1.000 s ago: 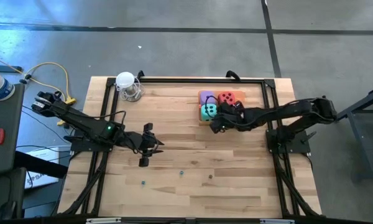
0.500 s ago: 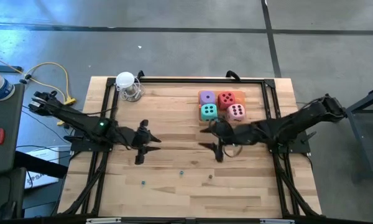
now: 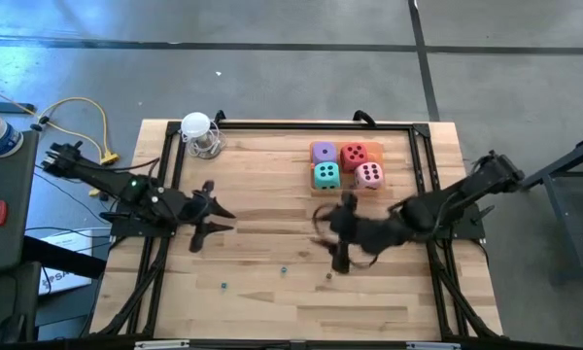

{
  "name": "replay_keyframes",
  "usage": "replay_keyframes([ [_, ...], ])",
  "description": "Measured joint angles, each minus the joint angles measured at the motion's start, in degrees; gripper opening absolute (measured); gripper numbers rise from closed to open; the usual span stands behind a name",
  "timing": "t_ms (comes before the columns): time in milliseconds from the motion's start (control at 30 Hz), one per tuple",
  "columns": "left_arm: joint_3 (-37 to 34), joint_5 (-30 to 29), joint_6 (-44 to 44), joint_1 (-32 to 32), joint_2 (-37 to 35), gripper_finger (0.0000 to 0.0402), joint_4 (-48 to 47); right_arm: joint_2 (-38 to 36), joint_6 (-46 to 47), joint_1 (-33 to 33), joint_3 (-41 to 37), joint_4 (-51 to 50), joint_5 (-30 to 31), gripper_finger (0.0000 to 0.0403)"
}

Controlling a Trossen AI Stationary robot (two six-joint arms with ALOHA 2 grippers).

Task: Pick & Place Dice
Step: Put the small black die into the the orange bin

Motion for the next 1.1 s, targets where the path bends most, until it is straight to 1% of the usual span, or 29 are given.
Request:
replay_keyframes([
  [100,0.0,0.0,-0.6,-1.5,0.4,0.0136,-1.5,3.5,6.5,2.4,-0.1,-5.0,-5.1,0.0229],
  [167,0.0,0.0,-2.0,-2.6,0.9,0.0136,-1.9,5.7,13.2,4.3,-0.2,-8.7,-7.6,0.0229],
  [233,-0.1,0.0,-3.0,-3.8,1.7,0.0136,-1.9,8.4,20.2,5.9,0.0,-10.7,-8.5,0.0229],
  [300,-0.1,0.0,-4.1,-5.1,2.7,0.0136,-1.2,11.6,25.0,7.6,-0.1,-13.3,-8.5,0.0229],
  [367,-0.2,0.0,-4.7,-6.2,3.9,0.0136,-0.2,15.3,27.0,8.5,-0.1,-13.5,-8.1,0.0229],
  [433,-0.2,0.0,-4.6,-7.0,5.1,0.0136,2.1,18.3,28.7,8.9,-0.1,-13.5,-6.5,0.0229],
  [500,-0.2,0.0,-4.4,-7.4,6.4,0.0136,3.7,21.2,33.1,8.7,-0.1,-13.5,-5.9,0.0229],
  [633,-0.2,0.0,-2.2,-7.6,8.7,0.0136,6.0,25.8,39.4,6.7,-0.1,-13.4,-10.6,0.0229],
  [733,-0.2,0.0,-1.6,-7.5,9.7,0.0136,6.4,27.3,42.4,5.2,-0.1,-12.9,-12.3,0.0229],
  [833,-0.2,0.0,-1.6,-7.3,10.1,0.0136,6.3,28.1,45.4,3.7,-0.1,-13.0,-16.0,0.0229],
  [967,-0.2,0.0,-1.5,-7.3,10.1,0.0136,6.2,28.2,51.7,2.9,-0.1,-13.6,-16.8,0.0229],
  [1100,-0.2,0.0,-0.5,-7.3,10.1,0.0136,5.2,28.2,55.0,3.1,-0.1,-14.2,-19.2,0.0229],
])
